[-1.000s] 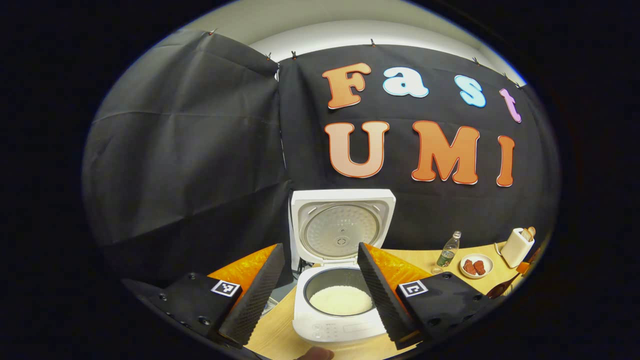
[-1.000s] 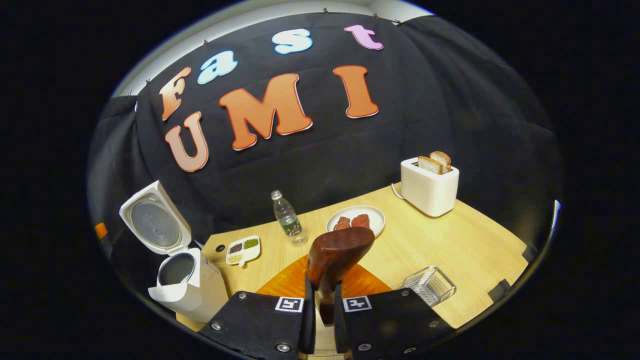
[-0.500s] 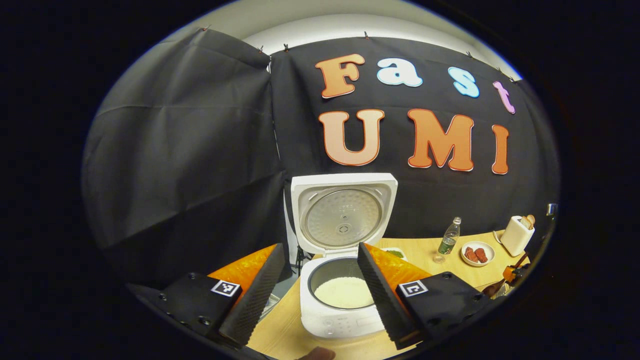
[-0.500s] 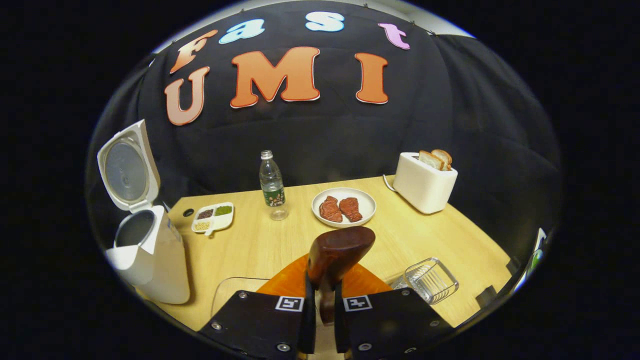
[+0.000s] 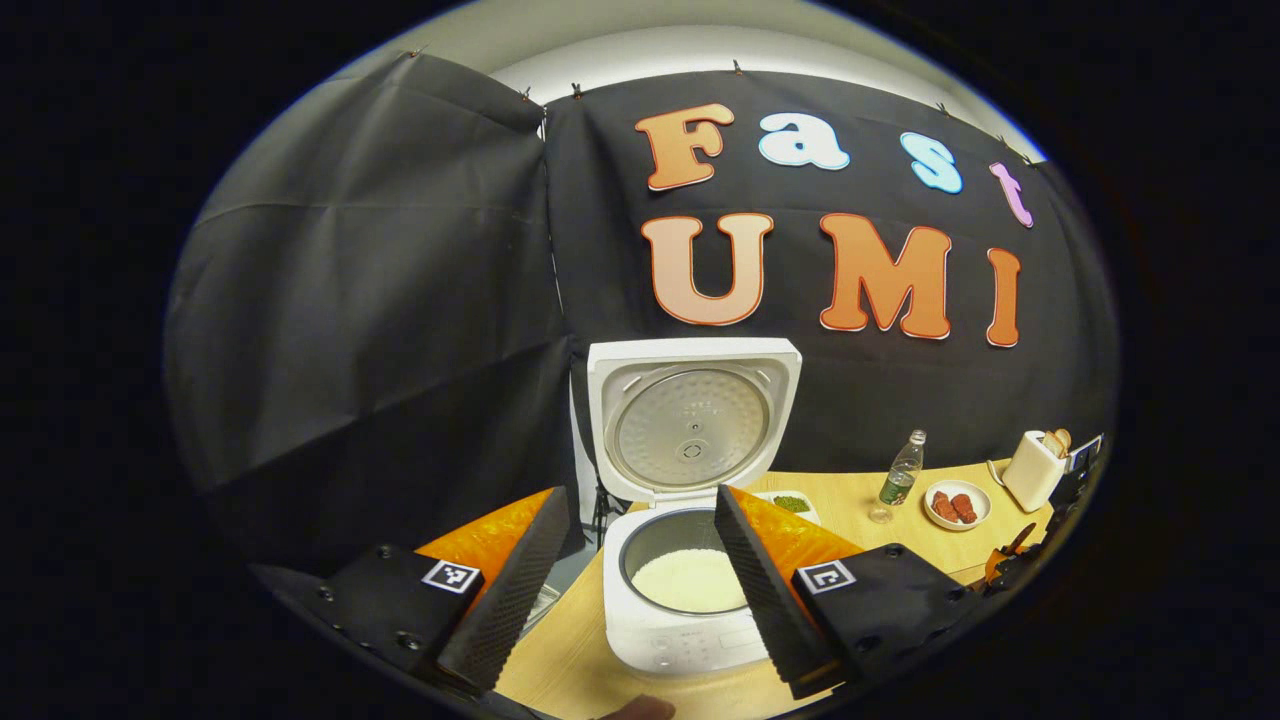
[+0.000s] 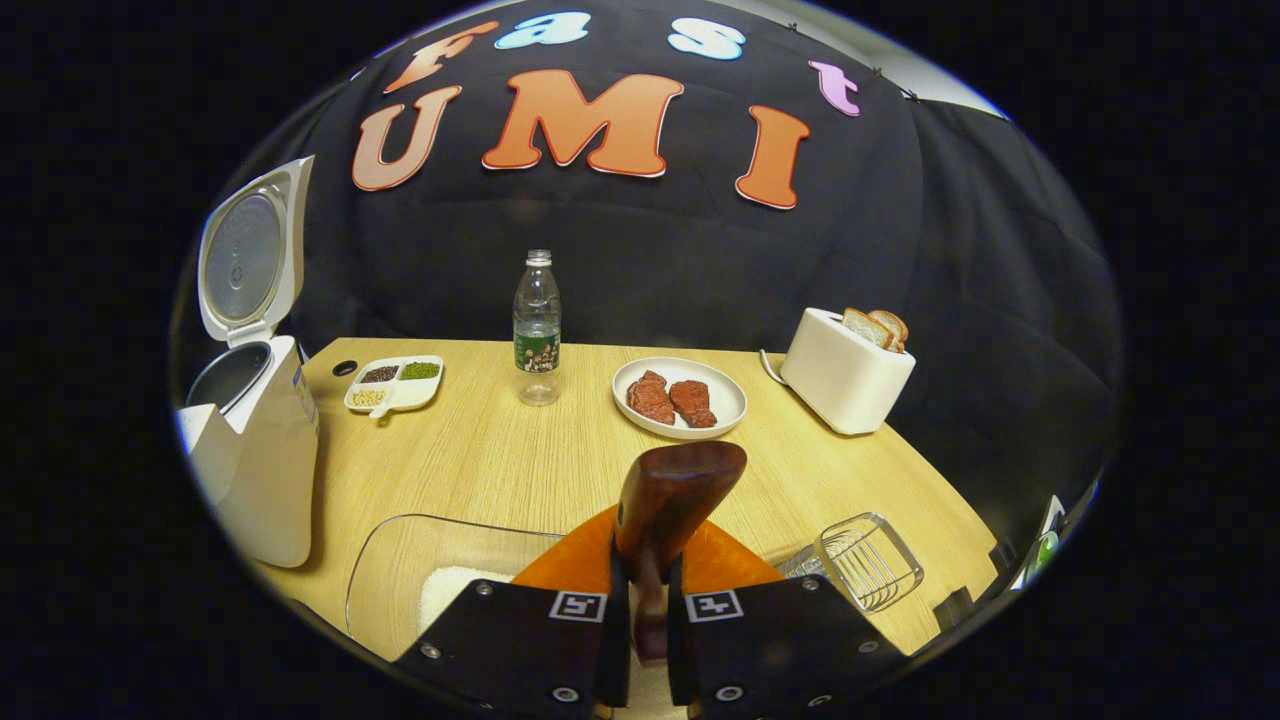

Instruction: Close the left gripper, press the button to open the rice cooker; take a wooden spoon from the chopstick holder with the right hand, scoop a spoonful of rice and pour it into the rice cooker, then put the wooden spoon back into the chopstick holder.

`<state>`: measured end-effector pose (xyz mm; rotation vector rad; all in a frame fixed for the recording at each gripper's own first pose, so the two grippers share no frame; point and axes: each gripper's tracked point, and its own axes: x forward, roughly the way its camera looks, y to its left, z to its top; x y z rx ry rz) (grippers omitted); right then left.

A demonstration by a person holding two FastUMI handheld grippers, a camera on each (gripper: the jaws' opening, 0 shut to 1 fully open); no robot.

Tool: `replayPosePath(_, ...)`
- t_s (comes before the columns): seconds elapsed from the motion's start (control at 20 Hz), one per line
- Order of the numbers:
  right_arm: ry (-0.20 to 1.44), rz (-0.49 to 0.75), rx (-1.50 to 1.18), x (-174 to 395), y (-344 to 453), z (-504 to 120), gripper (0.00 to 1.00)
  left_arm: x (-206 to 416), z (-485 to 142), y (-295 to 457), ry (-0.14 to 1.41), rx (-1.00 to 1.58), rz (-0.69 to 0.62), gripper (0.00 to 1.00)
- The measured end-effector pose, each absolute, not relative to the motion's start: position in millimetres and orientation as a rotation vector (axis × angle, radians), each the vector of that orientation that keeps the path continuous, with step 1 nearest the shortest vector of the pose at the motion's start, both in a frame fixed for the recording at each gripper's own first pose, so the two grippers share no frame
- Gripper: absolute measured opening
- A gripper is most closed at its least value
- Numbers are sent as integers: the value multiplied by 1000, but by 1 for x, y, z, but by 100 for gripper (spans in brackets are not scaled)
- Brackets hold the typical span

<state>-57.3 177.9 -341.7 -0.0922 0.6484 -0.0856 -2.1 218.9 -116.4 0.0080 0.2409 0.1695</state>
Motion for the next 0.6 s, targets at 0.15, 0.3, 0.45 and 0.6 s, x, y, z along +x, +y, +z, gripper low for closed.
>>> replayPosePath(0.15, 646, -40, -66, -62, 202, -344, 14, 1, -118, 220, 240, 11, 172, 99)
replayPosePath(0.3, 678, 15, 74, -71, 234, -347, 14, 2, -123, 217, 259, 7, 163, 99)
replayPosePath(0.45, 693, 56, 117, -75, 254, -348, 15, 0, -127, 222, 272, 22, 172, 100)
replayPosePath(0.6, 707, 61, 180, -78, 259, -347, 14, -3, -129, 226, 283, 20, 185, 100)
